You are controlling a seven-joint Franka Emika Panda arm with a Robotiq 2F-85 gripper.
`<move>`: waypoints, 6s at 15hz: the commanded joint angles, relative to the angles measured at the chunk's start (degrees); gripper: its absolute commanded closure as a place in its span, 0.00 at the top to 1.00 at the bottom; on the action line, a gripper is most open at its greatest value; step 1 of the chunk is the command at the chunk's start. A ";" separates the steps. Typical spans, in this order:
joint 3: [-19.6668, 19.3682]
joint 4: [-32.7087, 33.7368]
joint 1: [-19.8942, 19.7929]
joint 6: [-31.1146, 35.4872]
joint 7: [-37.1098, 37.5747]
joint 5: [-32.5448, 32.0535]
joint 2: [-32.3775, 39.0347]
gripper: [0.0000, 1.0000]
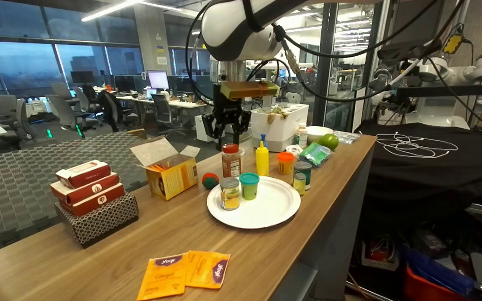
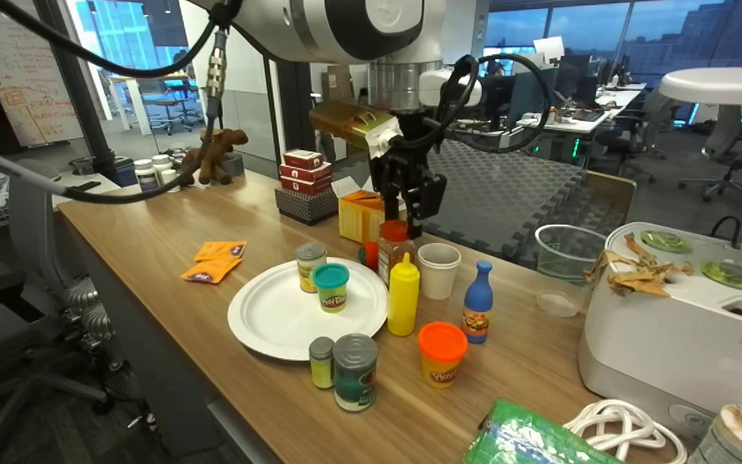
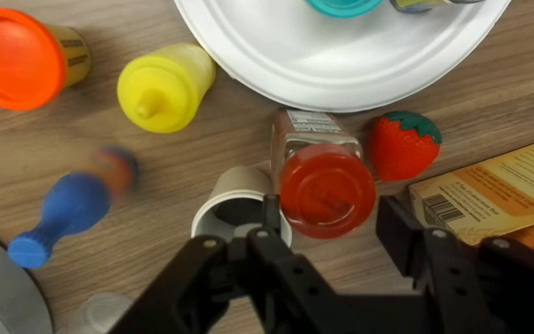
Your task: Put the containers and strawberry plush toy on the white plate
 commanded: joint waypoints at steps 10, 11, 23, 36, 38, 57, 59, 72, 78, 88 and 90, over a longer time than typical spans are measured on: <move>-0.56 7.51 0.37 -5.20 -0.65 -0.47 2.47 0.23; -0.60 8.44 0.28 -5.75 -0.65 -0.46 2.64 0.23; -1.41 16.60 1.13 -16.61 1.49 -2.09 2.19 0.23; -0.98 4.14 3.31 -15.41 5.09 -2.99 -7.06 0.23; -0.96 -0.18 3.08 -14.12 5.63 -2.65 -9.64 0.23; -0.78 -47.68 2.91 13.69 12.37 -6.83 -36.70 0.23; -0.51 -49.15 2.53 18.42 10.79 -5.82 -36.34 0.23; -0.19 -50.93 1.37 23.96 3.32 -1.63 -33.46 0.23; -0.06 -48.99 0.72 23.45 -0.84 1.04 -29.82 0.23; -0.43 -46.96 1.11 22.21 -2.16 -0.23 -29.38 1.00; -0.54 -45.81 1.28 21.36 -1.74 -0.69 -29.48 1.00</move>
